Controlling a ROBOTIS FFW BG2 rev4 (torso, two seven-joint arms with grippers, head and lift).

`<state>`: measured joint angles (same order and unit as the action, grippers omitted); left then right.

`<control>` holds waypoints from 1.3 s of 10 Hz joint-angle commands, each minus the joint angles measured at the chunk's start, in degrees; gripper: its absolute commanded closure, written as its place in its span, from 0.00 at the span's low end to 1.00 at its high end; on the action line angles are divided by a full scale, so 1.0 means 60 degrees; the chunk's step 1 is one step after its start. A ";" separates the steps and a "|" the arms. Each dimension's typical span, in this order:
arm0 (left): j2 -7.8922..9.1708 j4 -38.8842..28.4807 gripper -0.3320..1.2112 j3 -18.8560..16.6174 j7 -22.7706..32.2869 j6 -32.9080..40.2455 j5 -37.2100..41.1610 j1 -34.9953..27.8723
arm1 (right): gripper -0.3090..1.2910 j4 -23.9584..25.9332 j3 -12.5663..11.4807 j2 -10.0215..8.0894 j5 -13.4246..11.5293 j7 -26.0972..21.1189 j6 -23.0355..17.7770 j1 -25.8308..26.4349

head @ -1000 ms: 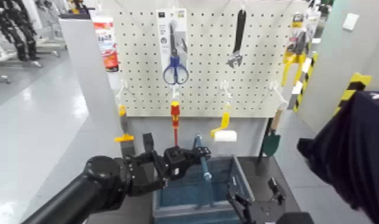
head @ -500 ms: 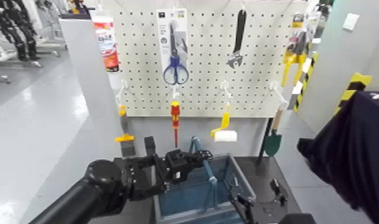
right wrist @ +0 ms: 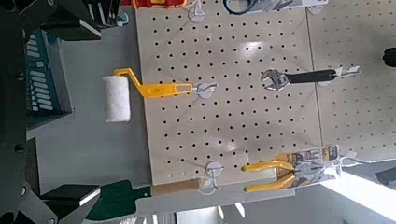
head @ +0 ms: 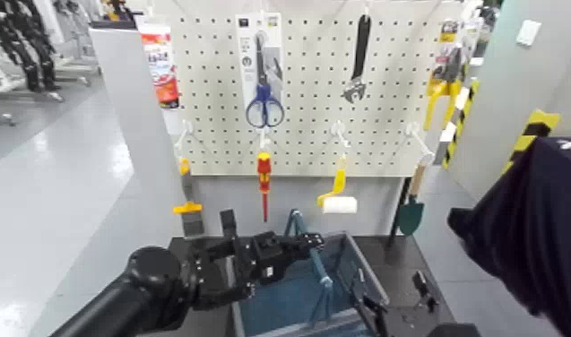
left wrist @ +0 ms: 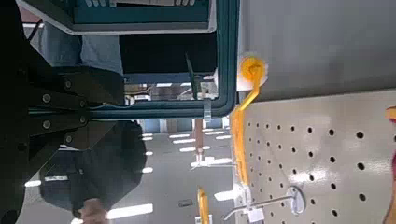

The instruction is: Grasp the handle of the crate.

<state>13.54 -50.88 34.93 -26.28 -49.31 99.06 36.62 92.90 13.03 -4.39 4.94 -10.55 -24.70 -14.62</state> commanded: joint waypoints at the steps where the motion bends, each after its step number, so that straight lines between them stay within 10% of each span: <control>1: 0.0233 -0.0910 0.99 -0.0006 -0.0087 -0.0116 -0.0001 -0.0347 | 0.28 0.0000 -0.0048 -0.0001 -0.0032 0.0000 0.0000 -0.0038; 13: 0.1332 -0.5114 0.99 -0.1061 0.1670 -0.0512 0.1215 -0.2632 | 0.28 0.0015 -0.0121 0.0043 -0.0251 -0.0044 0.0205 -0.0097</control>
<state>21.45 -80.73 28.66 -16.21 -52.50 105.93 21.14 92.99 12.24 -4.13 3.43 -10.81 -23.68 -15.24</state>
